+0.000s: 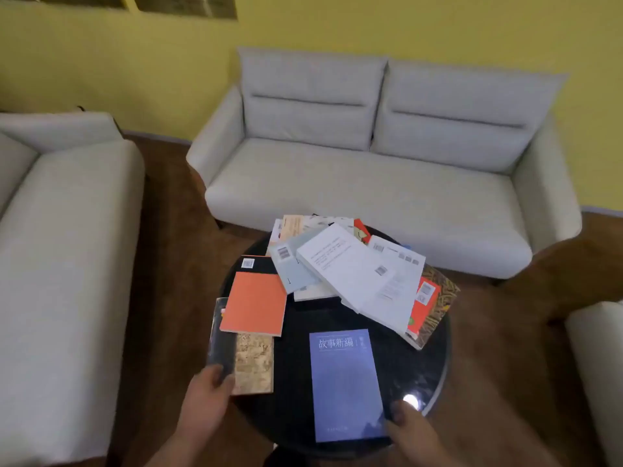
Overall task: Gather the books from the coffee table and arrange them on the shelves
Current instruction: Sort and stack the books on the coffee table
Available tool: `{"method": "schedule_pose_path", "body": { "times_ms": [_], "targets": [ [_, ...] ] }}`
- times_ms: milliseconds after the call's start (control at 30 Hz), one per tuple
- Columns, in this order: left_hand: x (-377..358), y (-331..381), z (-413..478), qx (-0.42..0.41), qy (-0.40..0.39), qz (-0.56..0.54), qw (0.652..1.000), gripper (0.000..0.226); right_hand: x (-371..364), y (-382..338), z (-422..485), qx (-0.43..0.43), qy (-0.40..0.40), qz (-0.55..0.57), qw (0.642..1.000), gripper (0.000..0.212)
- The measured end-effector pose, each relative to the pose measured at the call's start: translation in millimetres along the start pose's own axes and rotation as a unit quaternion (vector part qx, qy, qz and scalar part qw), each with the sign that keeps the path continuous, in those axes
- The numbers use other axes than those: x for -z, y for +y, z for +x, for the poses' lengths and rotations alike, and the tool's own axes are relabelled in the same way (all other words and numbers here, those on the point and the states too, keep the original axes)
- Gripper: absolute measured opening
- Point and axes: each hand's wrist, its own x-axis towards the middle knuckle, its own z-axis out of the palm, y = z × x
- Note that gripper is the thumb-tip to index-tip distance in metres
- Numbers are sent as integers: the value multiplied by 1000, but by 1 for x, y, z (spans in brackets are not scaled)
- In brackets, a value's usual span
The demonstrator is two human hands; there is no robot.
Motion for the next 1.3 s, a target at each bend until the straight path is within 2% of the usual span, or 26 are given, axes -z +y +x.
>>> {"method": "schedule_pose_path", "body": {
  "times_ms": [67,167,300,367,433,467,567,667,767,867,1000,1200,1300],
  "targets": [
    [6,13,32,-6,10,-2,1000,3,-21,-25,19,-8,-3,-10,1000,50],
    [12,38,81,2,30,9,1000,9,-36,-45,26,-65,-1,-14,998,58],
    [5,57,123,21,-31,37,999,11,-45,-53,33,-126,32,-5,992,70],
    [0,65,136,27,-46,110,993,22,-48,-53,36,-142,47,-7,989,71],
    [-4,68,141,70,-35,174,982,49,-51,-53,37,-151,60,-13,987,71],
    [-4,69,141,97,-33,173,980,58,-52,-52,38,-155,63,-9,986,70],
    [-4,69,143,144,-65,69,985,67,-50,-52,43,-155,48,39,986,67],
    [-2,73,142,202,-103,-48,973,57,-44,-56,46,-168,35,10,985,51],
    [3,77,132,211,-118,-116,963,49,-41,-59,45,-165,23,-25,986,48],
    [12,75,108,203,-152,-208,945,45,-43,-56,41,-152,35,7,988,54],
    [21,51,66,201,-170,-217,940,43,-51,-47,31,-158,21,22,987,52],
    [11,14,7,209,-221,-165,938,44,-66,-8,15,-165,25,174,970,52],
    [-4,9,-13,217,-260,-159,928,44,-60,3,9,-160,50,195,966,45]
  ]
}}
